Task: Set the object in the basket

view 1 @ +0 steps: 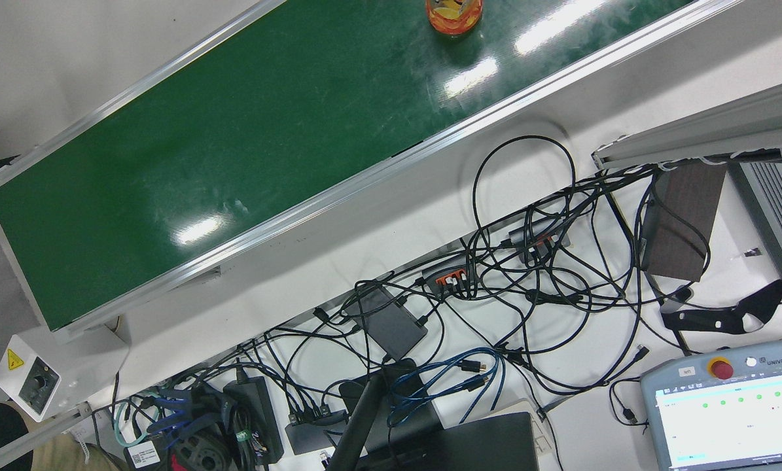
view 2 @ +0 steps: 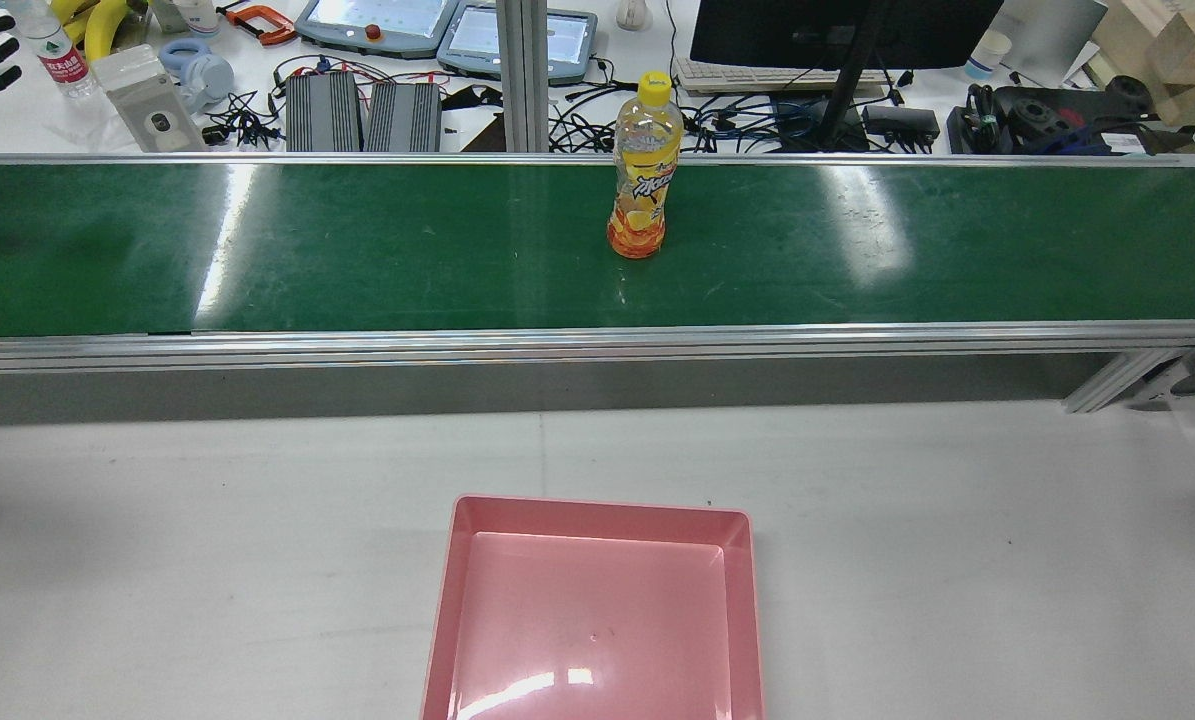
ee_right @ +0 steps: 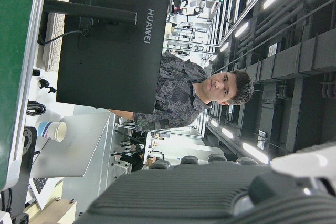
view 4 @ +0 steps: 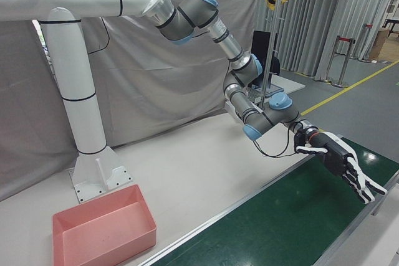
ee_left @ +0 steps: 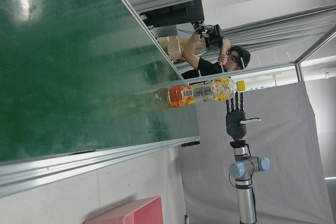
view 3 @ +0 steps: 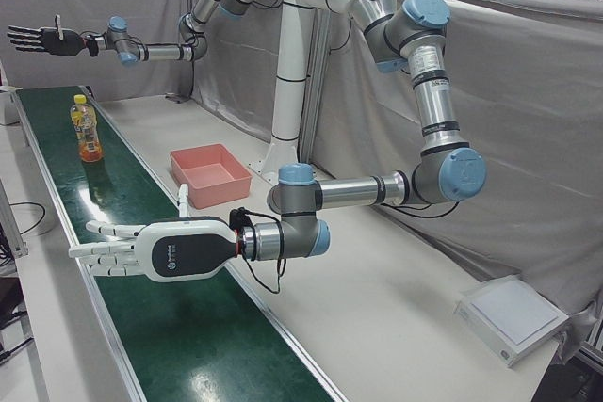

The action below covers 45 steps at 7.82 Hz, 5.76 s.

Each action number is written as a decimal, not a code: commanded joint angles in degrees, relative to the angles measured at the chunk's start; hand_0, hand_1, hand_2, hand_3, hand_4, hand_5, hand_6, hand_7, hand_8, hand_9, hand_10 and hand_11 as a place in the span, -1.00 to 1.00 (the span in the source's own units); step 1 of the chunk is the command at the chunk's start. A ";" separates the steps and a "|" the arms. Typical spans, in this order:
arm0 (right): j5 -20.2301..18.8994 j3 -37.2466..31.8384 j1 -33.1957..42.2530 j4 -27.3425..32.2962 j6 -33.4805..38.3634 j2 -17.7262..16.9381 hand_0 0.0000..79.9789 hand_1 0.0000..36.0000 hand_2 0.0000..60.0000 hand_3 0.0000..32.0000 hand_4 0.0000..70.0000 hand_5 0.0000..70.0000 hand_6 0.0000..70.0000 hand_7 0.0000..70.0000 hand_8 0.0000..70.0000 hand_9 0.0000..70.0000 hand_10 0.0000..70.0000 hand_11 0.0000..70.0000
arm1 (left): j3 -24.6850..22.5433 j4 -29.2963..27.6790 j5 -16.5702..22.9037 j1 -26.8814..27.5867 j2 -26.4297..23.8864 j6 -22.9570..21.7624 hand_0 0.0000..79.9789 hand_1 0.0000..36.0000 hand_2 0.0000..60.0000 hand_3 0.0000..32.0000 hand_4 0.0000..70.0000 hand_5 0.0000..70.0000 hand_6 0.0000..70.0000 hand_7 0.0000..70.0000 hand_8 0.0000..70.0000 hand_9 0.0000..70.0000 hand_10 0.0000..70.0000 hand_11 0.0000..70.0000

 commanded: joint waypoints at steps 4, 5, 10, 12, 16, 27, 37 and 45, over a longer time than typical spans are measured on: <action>0.00 0.00 0.00 0.00 0.04 0.00 -1.00 -1.00 -1.00 -1.00 -1.00 -1.00 -1.00 -1.00 -1.00 -1.00 -1.00 -1.00 | 0.00 -0.03 0.04 0.00 0.00 0.00 0.17 -0.75 -1.00 -1.00 -0.51 -0.58 -1.00 -1.00 -0.81 -0.71 -0.81 -0.70; 0.00 0.00 0.00 0.00 -0.05 0.00 -1.00 -1.00 -1.00 -1.00 -1.00 -1.00 -1.00 -1.00 -1.00 -1.00 -1.00 -1.00 | 0.00 -0.03 0.04 0.09 0.00 0.00 0.18 -0.75 -1.00 -1.00 -0.51 -0.58 -1.00 -1.00 -0.82 -0.72 -0.82 -0.71; 0.00 0.00 0.00 0.00 -0.05 0.00 -1.00 -1.00 -1.00 -1.00 -1.00 -1.00 -1.00 -1.00 -1.00 -1.00 -1.00 -1.00 | -0.09 6.37 -0.05 5.41 -7.28 3.16 0.18 -0.73 -1.00 -1.00 -0.51 -0.57 -1.00 -1.00 -0.81 -0.70 -0.80 -0.69; 0.00 0.00 0.00 0.00 0.04 0.00 -1.00 -1.00 -1.00 -1.00 -1.00 -1.00 -1.00 -1.00 -1.00 -1.00 -1.00 -1.00 | 0.09 11.11 -0.13 9.22 -13.24 6.48 0.16 -0.75 -1.00 -1.00 -0.53 -0.59 -1.00 -1.00 -0.80 -0.69 -0.79 -0.67; 0.00 0.00 -0.08 0.00 -0.05 0.00 -1.00 -1.00 -1.00 -1.00 -1.00 -1.00 -1.00 -1.00 -1.00 -1.00 -1.00 -1.00 | 0.44 12.01 -0.48 11.69 -14.77 7.21 0.16 -0.77 -1.00 -1.00 -0.53 -0.58 -1.00 -1.00 -0.82 -0.70 -0.77 -0.64; 0.00 0.00 0.00 0.00 0.04 0.00 -1.00 -1.00 -1.00 -1.00 -1.00 -1.00 -1.00 -1.00 -1.00 -1.00 -1.00 -1.00 | 1.05 17.87 -0.57 18.02 -22.40 8.44 0.26 -0.28 -0.87 -1.00 -0.36 -0.04 -0.81 -0.74 -0.48 -0.24 -0.35 -0.02; 0.00 0.09 0.00 0.00 0.04 0.00 -1.00 -1.00 -1.00 -1.00 -1.00 -1.00 -1.00 -1.00 -1.00 -1.00 -1.00 -1.00 | -13.34 20.63 -0.75 26.50 -25.40 8.88 0.24 -0.15 1.00 -1.00 1.00 1.00 0.96 1.00 0.99 1.00 0.85 1.00; 0.00 0.09 0.00 0.00 0.04 0.00 -1.00 -1.00 -1.00 -1.00 -1.00 -1.00 -1.00 -1.00 -1.00 -1.00 -1.00 -1.00 | -14.06 14.66 -0.75 48.43 -25.31 15.82 0.17 -0.60 -0.07 -1.00 0.71 0.61 0.33 1.00 0.42 1.00 0.39 0.96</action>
